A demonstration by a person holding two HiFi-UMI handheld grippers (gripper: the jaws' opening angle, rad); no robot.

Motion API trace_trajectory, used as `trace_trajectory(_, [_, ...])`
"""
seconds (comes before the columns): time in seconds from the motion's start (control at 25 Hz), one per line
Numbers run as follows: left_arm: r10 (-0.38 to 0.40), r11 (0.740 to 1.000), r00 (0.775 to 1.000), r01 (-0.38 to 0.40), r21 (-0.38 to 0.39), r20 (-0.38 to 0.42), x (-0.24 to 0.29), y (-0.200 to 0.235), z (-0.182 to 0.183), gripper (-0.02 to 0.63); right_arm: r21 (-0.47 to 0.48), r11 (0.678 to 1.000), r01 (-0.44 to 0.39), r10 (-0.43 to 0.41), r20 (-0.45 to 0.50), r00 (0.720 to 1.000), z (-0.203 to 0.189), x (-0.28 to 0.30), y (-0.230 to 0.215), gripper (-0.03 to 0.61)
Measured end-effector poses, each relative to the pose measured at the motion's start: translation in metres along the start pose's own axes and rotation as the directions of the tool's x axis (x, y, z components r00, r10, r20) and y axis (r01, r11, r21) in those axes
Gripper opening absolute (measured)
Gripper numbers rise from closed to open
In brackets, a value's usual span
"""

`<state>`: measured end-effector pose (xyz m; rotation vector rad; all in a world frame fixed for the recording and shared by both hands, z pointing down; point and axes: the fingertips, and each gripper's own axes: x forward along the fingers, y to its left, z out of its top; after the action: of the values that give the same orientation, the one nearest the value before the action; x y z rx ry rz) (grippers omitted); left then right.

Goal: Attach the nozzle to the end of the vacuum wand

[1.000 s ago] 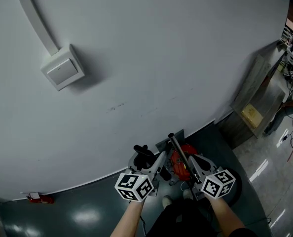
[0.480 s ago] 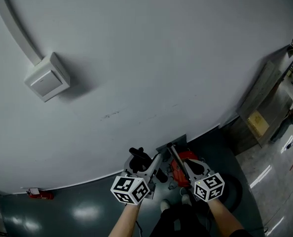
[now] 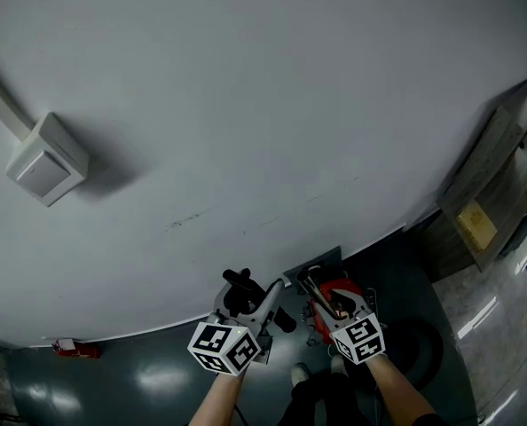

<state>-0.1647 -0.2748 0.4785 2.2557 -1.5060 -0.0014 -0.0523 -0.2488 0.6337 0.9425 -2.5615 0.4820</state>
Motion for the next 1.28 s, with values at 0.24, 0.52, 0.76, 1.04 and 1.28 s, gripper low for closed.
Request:
trace_trajectory(0.24, [0.028, 1.000, 0.999, -0.028, -0.008, -0.020, 0.006, 0.013, -0.012, 0.327, -0.072, 0.997, -0.042, 0.039, -0.047, 0.998, -0.013, 0.032, 0.001, 0.178])
trace_trajectory(0.52, [0.054, 0.998, 0.998, -0.054, -0.011, -0.024, 0.005, 0.020, -0.020, 0.327, -0.111, 0.991, -0.073, 0.066, -0.066, 0.996, -0.025, 0.060, 0.001, 0.179])
trace_trajectory(0.76, [0.070, 0.997, 0.997, -0.070, -0.013, -0.021, 0.000, 0.024, -0.020, 0.327, -0.127, 0.990, -0.063, 0.051, -0.092, 0.994, -0.030, 0.062, 0.000, 0.155])
trace_trajectory(1.04, [0.065, 0.998, 0.998, -0.065, -0.003, -0.001, -0.003, 0.016, -0.009, 0.327, -0.139, 0.988, -0.060, 0.046, -0.103, 0.994, -0.031, 0.055, 0.001, 0.153])
trace_trajectory(1.28, [0.040, 0.999, 0.998, -0.040, 0.003, 0.042, -0.007, -0.002, 0.019, 0.327, -0.141, 0.988, -0.061, 0.045, -0.119, 0.992, -0.032, 0.037, 0.012, 0.153])
